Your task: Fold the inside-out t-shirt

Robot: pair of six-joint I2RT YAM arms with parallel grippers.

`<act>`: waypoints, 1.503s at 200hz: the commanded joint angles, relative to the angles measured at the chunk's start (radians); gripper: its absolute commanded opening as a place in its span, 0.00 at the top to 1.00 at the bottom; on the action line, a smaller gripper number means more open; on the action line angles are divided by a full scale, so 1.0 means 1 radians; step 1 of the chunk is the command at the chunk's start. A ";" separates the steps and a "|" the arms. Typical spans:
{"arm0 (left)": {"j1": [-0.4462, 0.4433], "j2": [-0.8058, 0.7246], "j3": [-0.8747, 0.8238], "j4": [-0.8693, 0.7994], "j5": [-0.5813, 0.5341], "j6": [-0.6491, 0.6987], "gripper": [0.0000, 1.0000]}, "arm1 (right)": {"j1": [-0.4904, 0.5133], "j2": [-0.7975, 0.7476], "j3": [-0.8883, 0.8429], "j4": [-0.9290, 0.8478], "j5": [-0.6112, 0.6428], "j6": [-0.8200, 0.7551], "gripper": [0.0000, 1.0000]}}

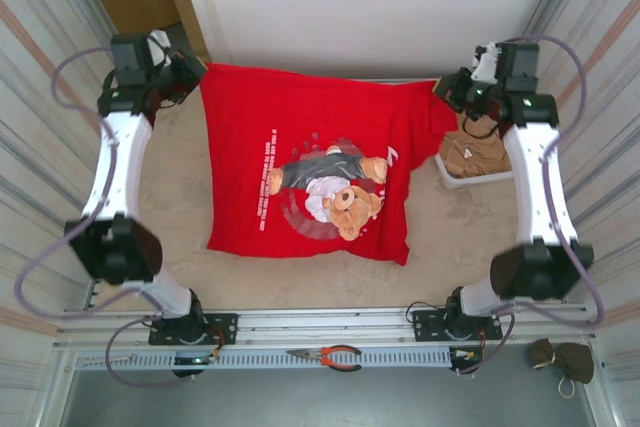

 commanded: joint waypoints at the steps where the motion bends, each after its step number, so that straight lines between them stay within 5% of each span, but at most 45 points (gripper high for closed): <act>1: 0.016 0.114 0.266 0.054 -0.015 -0.016 1.00 | 0.007 0.132 0.284 0.098 -0.037 0.043 1.00; 39: 0.019 0.339 0.839 -0.115 -0.038 -0.040 1.00 | 0.031 0.394 0.968 -0.123 -0.014 0.066 1.00; 55: 0.046 0.335 0.879 -0.093 -0.027 -0.084 1.00 | 0.008 0.417 1.017 -0.104 -0.052 0.130 1.00; 91: 0.073 0.166 0.591 -0.043 0.000 -0.050 1.00 | 0.035 0.171 0.571 0.023 -0.012 0.075 1.00; 146: 0.123 -0.222 -0.424 0.159 0.007 -0.047 1.00 | 0.159 -0.316 -0.545 0.312 0.125 0.087 1.00; 175: 0.169 -0.308 -0.807 0.218 0.037 -0.108 1.00 | 0.324 -0.456 -0.892 0.288 0.282 0.112 1.00; 225: 0.177 -0.303 -1.008 0.184 0.022 -0.097 1.00 | 0.467 -0.554 -1.158 0.223 0.387 0.198 1.00; 300: 0.213 -0.463 -1.153 0.092 -0.022 -0.060 1.00 | 0.662 -0.664 -1.217 0.093 0.444 0.299 1.00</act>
